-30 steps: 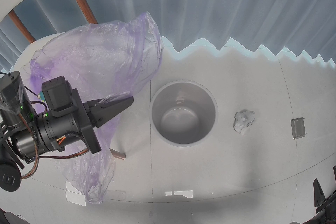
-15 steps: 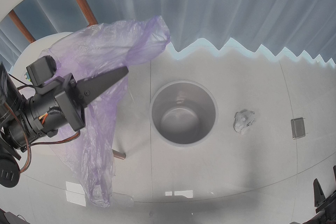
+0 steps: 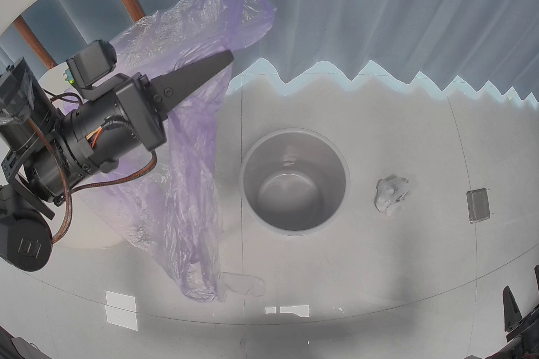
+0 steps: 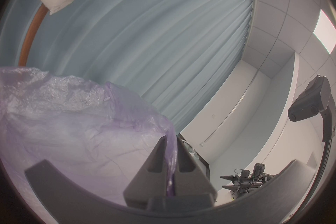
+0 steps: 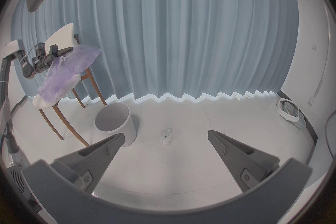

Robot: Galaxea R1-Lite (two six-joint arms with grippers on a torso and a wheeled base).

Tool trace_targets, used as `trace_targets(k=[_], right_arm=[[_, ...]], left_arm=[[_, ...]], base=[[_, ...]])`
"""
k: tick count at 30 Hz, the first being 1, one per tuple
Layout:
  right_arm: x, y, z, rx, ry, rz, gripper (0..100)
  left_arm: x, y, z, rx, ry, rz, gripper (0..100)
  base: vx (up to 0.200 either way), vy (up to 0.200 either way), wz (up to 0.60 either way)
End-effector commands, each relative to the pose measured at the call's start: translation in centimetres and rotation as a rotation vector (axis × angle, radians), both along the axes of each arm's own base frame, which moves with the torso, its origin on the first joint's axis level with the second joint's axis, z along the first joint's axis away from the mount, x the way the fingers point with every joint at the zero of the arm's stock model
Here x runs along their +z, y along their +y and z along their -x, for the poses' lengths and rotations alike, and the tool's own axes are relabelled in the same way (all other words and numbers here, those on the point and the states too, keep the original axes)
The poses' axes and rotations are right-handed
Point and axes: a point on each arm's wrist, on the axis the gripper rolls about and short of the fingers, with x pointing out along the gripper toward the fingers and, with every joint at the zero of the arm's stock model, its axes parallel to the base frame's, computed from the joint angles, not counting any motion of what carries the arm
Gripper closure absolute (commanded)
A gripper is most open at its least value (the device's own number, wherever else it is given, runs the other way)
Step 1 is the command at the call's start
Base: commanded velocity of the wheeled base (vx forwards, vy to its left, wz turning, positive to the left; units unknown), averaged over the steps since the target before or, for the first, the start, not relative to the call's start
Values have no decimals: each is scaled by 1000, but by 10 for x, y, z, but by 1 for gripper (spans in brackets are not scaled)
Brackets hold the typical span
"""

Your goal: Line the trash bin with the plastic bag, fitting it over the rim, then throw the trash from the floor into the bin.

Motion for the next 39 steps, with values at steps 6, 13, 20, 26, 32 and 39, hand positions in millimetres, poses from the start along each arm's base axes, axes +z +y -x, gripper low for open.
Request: trace_targets(k=[6, 13, 20, 26, 32, 39], right_arm=[[-5, 0, 0, 0, 1, 0, 0], [-5, 0, 0, 0, 1, 0, 0], [-5, 0, 0, 0, 1, 0, 0], [-5, 0, 0, 0, 1, 0, 0], [-5, 0, 0, 0, 1, 0, 0], [-5, 0, 0, 0, 1, 0, 0]], left_arm=[[-17, -24, -20, -62, 2, 55, 100], [-26, -39, -20, -125, 56, 80, 100], [-23, -39, -18, -178, 144, 133, 100], [-20, -39, -16, -190, 88, 167, 100], [-22, -41, -20, -185, 88, 166, 100], [-22, -42, -18, -194, 79, 172, 100]], base=[[0, 0, 0], [0, 0, 0], [0, 0, 0], [0, 0, 0], [0, -100, 0], [0, -200, 0]])
